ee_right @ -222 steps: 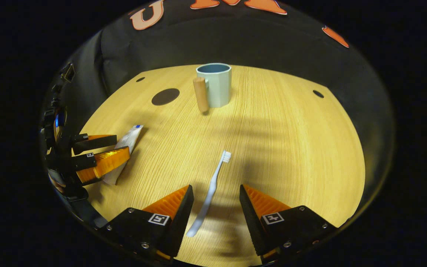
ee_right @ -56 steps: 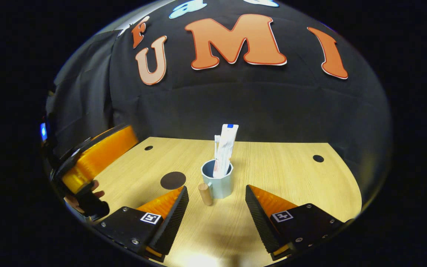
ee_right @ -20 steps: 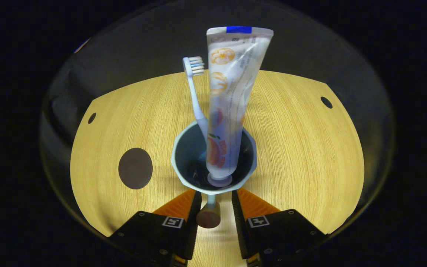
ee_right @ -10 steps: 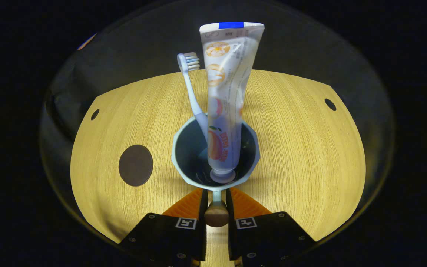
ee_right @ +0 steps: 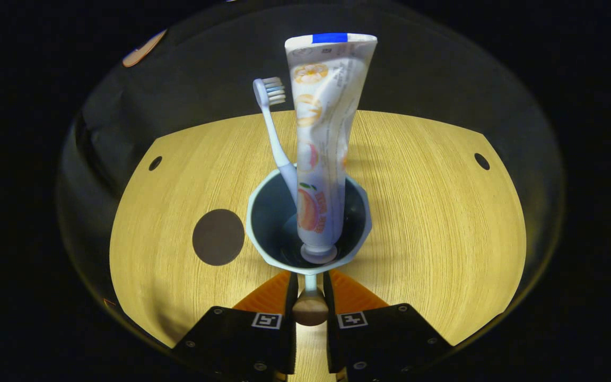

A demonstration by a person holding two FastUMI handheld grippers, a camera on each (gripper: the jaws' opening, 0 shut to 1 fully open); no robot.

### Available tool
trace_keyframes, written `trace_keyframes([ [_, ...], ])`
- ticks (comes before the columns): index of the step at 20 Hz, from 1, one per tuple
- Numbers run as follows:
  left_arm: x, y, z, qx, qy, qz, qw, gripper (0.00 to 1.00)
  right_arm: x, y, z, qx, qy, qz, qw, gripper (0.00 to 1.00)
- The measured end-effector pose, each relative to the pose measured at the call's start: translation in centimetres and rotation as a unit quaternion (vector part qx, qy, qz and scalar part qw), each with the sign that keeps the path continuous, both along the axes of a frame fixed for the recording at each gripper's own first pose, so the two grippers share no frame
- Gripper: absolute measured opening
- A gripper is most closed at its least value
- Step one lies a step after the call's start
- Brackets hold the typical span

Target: Put the toothbrush and toothpaste on the desktop into the cup, then pick up the cup and place it on the coaster on the desktop.

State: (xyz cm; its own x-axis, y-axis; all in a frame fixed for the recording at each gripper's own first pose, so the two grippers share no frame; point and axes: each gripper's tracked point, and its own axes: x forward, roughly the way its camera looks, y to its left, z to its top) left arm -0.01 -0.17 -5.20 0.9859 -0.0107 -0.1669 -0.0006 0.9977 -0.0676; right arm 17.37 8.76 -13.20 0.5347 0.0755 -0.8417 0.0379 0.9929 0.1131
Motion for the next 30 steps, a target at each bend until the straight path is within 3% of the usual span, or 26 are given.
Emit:
trace_keyframes([
  [13, -1.0, 0.9, -0.9, 0.004, 0.007, 0.008, 1.0, 0.98, 0.2, 4.4, 3.2, -0.014, -0.034, 0.068, 0.997, 0.24],
  [30, -2.0, 2.9, -4.0, -0.019, 0.035, 0.028, 0.999, 0.98, 0.6, 9.4, 2.1, -0.028, -0.026, 0.123, 0.992, 0.24],
])
